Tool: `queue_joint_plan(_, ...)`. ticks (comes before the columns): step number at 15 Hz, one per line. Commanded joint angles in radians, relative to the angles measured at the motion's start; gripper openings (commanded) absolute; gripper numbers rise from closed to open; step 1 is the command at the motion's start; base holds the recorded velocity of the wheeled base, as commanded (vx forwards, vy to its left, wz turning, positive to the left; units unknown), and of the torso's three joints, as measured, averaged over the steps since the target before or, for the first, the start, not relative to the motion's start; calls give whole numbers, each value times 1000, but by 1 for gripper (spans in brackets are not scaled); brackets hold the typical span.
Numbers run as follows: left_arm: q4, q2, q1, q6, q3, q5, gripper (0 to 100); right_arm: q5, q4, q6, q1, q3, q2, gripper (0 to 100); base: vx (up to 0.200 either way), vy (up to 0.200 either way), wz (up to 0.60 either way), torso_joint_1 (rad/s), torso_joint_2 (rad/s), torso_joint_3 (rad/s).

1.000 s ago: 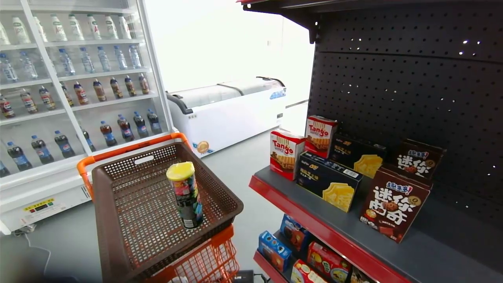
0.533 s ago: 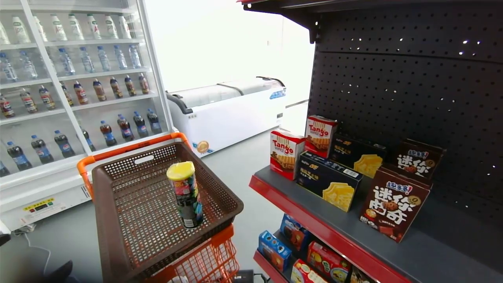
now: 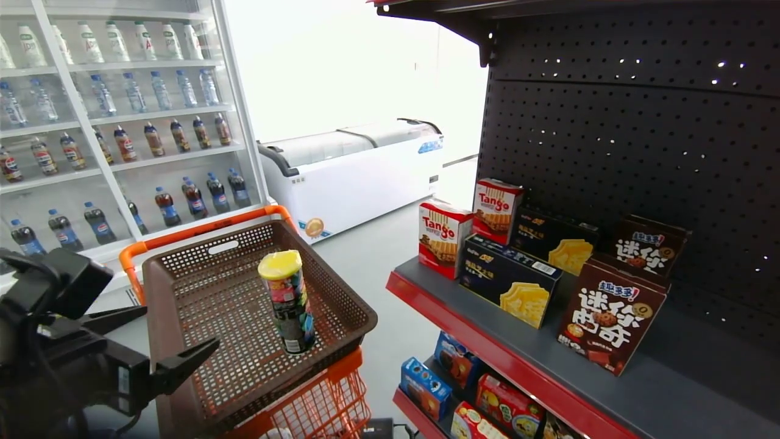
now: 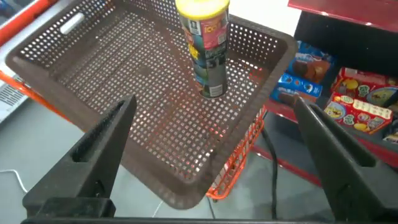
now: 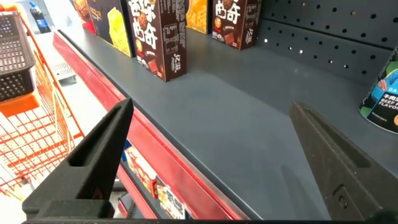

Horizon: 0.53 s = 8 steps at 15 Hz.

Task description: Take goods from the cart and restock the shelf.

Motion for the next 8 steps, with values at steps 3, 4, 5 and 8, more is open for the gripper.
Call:
queue_joint_plan(3, -195, 344, 8, -43, -82, -3, 100, 1, -1, -1, 0, 0, 1, 100, 0, 0, 0, 0, 0, 0)
queue_joint_plan(4, -254, 406, 10, -46, -102, 2, 100, -1, -1, -1, 0, 0, 1, 100, 0, 0, 0, 0, 0, 0)
queue_joint_plan(5, -300, 447, 8, -54, -116, 13, 100, -1, 1, -1, 0, 0, 1, 100, 0, 0, 0, 0, 0, 0)
queue_joint_plan(8, -392, 550, 1, -55, -136, 43, 100, 1, -1, 1, 0, 0, 1, 100, 0, 0, 0, 0, 0, 0)
